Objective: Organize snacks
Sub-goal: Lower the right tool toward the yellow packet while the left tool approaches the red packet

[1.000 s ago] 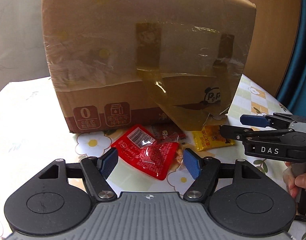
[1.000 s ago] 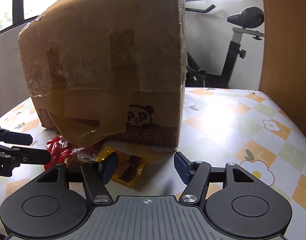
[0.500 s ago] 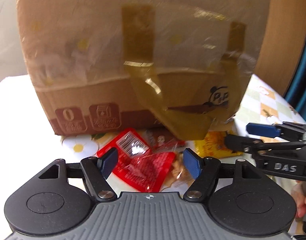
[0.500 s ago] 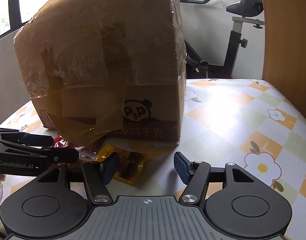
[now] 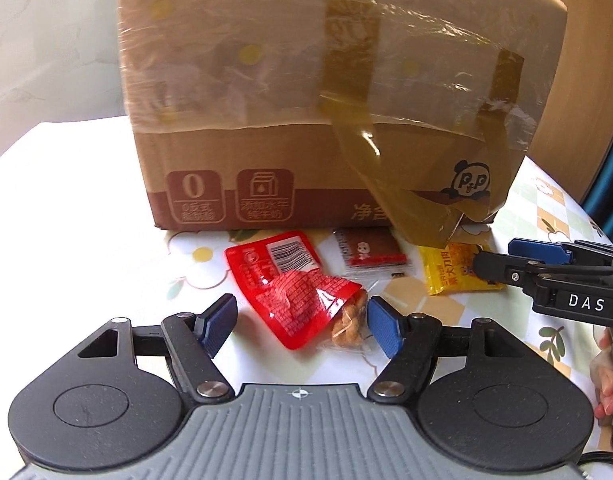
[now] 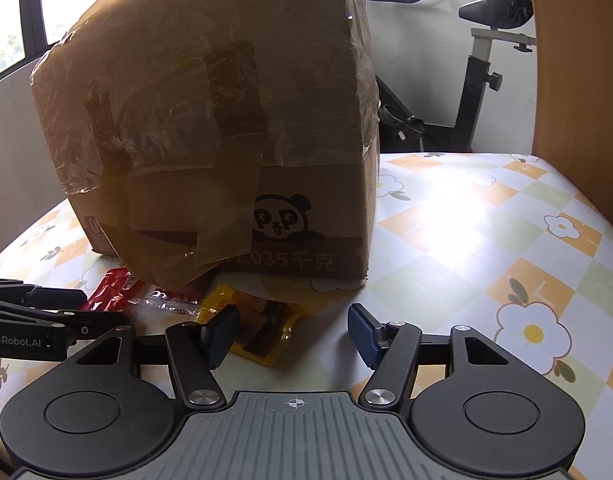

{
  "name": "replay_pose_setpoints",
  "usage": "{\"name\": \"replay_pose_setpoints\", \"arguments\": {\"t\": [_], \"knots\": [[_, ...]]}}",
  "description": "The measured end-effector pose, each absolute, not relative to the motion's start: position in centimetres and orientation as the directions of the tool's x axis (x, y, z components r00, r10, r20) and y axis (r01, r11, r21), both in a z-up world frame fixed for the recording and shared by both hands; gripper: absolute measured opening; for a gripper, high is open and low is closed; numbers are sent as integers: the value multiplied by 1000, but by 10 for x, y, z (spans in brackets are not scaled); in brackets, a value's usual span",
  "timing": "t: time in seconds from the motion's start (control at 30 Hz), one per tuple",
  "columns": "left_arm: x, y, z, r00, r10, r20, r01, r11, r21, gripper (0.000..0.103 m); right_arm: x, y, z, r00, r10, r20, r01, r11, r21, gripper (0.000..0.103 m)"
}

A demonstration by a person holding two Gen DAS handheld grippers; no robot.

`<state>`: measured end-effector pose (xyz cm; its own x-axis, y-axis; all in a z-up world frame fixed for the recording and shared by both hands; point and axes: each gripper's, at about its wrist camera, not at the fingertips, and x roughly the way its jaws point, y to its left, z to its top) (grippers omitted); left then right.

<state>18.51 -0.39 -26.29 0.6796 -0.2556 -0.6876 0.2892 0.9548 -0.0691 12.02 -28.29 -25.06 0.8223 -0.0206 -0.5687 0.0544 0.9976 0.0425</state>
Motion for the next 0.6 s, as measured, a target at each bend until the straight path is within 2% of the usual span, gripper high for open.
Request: {"name": "replay_pose_setpoints", "arguments": {"t": [0.6], "knots": [[166, 10, -264, 717, -243, -653, 246, 965, -89, 74, 122, -270, -251, 802, 22, -597, -26, 1000, 3, 59]]}}
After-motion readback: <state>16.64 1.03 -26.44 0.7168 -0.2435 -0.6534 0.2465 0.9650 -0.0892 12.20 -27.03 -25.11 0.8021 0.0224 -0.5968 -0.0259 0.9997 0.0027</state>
